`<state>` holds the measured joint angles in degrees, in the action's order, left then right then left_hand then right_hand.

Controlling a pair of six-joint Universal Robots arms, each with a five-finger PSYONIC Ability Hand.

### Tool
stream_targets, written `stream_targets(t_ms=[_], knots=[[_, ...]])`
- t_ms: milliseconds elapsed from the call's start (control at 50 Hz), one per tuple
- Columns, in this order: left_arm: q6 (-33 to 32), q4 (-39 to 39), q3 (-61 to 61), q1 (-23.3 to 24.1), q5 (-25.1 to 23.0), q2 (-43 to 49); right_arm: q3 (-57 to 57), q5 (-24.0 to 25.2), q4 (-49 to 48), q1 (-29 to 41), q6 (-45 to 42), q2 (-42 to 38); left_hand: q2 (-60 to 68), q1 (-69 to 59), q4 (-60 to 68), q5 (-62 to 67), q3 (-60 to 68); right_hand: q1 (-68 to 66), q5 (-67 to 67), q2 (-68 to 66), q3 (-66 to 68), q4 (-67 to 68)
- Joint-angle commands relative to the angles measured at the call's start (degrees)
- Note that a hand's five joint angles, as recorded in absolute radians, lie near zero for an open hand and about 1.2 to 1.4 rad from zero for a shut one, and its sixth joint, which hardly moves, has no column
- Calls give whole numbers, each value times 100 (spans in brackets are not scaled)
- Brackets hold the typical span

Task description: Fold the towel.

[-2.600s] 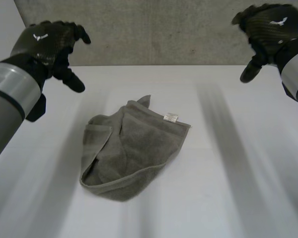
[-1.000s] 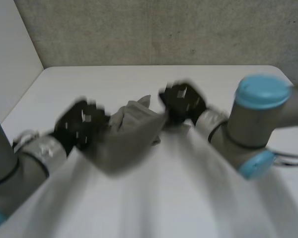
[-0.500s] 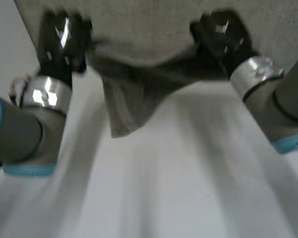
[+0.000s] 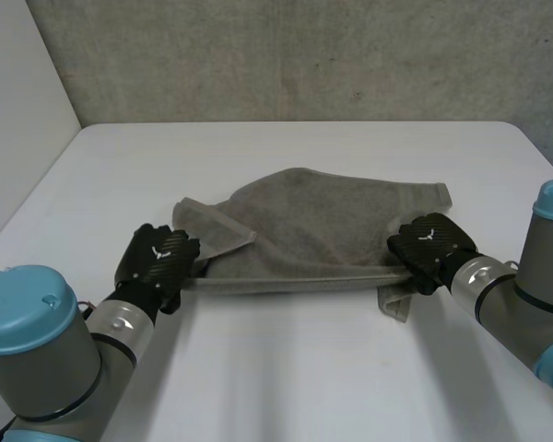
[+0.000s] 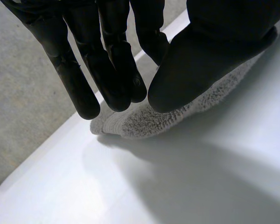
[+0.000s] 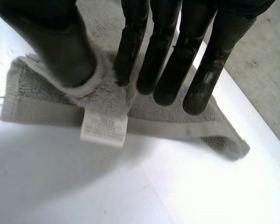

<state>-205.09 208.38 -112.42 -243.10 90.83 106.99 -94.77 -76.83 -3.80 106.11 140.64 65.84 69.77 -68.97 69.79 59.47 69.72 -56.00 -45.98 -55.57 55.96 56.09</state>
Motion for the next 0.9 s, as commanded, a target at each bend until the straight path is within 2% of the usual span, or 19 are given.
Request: stream_targets(t_ms=[20, 100, 280, 320, 340, 360, 380, 420, 460, 540, 580, 600, 680, 740, 780, 820, 860, 880, 900], knots=[[21, 36, 0, 17, 14, -161, -103, 11, -279, -214, 489, -27, 1023, -1103, 1021, 1053, 1028, 889, 886, 845, -885, -897], [21, 36, -35, 26, 14, -188, -68, -16, -340, -319, 1016, -45, 1023, -1103, 1021, 1053, 1028, 1463, 1460, 1419, -1459, -1472], [21, 54, -44, 26, 32, -240, -50, 37, -490, -407, 2257, -53, 1023, -1103, 1021, 1053, 1028, 1261, 1259, 1218, -1257, -1270], [21, 71, -52, 26, 32, -267, -68, 177, -490, -407, 2546, -62, 1023, -1103, 1021, 1053, 1028, 427, 424, 383, -422, -435], [21, 89, -70, 26, 32, -267, -68, 177, -490, -407, 2547, -62, 1023, -1103, 1021, 1053, 1028, 420, 418, 377, -416, -429], [21, 89, -70, 26, 32, -267, -68, 325, -446, -407, 2625, -71, 1023, -1103, 1021, 1053, 1028, -379, -381, -422, 383, 370], [21, 89, -87, 17, 32, -267, -68, 327, -446, -407, 2626, -71, 1023, -1103, 1021, 1053, 1028, -387, -389, -430, 391, 378], [21, 89, -114, 8, 32, -267, -68, 677, -419, -416, 2757, -80, 1023, -1103, 1021, 1053, 1028, -2389, -2392, -2433, 2394, 2381], [21, 89, -140, -27, 23, -293, -42, 809, -411, -416, 2793, -71, 1023, -1103, 1021, 1053, 1028, -2400, -2402, -2443, 2404, 2391], [30, 80, -105, -62, 14, -407, 64, 889, -279, -434, 2714, 114, 1023, -1103, 1021, 1053, 1028, -2400, -2402, -2443, 2404, 2391], [30, 80, -52, -89, 14, -566, 378, 889, -34, -451, 2609, 655, 1023, -1103, 1021, 1053, 1028, -2400, -2402, -2443, 2404, 2391], [39, 63, 26, -123, 23, -853, 380, 889, -33, -451, 2609, 659, 1023, -1103, 1021, 1053, 1028, -2400, -2402, -2443, 2404, 2391], [135, -16, 430, -133, 40, -1881, 1194, 942, 816, -670, 2171, 1587, 1023, -1103, 1021, 1053, 1028, -2400, -2402, -2443, 2404, 2391], [197, -43, 589, -115, 40, -2192, 1941, 1039, 1624, -758, 1750, 2141, 1023, -1103, 1021, 1053, 1028, -2400, -2402, -2443, 2404, 2391], [258, -261, 1000, -97, 40, -2699, 2302, 1039, 2003, -811, 1504, 2318, 1023, -1103, 1021, 1053, 1028, -2400, -2402, -2443, 2404, 2391], [267, -489, 1220, -97, 40, -2832, 2613, 1039, 2349, -864, 1211, 2408, 1023, -1103, 1021, 1053, 1028, -2400, -2402, -2443, 2404, 2391], [276, -755, 1459, -97, 49, -2851, 3077, 987, 3014, -952, 494, 2373, 1023, -1103, 1021, 1053, 1028, -2400, -2402, -2443, 2404, 2391], [285, -1016, 1668, -115, 67, -2816, 3079, 986, 3017, -952, 490, 2372, 1023, -1103, 1021, 1053, 1028, -2400, -2402, -2443, 2404, 2391], [285, -1288, 1809, -132, 58, -2746, 3235, 925, 3313, -944, 116, 2294, 1023, -1103, 1021, 1053, 1028, -2400, -2402, -2443, 2404, 2391]])
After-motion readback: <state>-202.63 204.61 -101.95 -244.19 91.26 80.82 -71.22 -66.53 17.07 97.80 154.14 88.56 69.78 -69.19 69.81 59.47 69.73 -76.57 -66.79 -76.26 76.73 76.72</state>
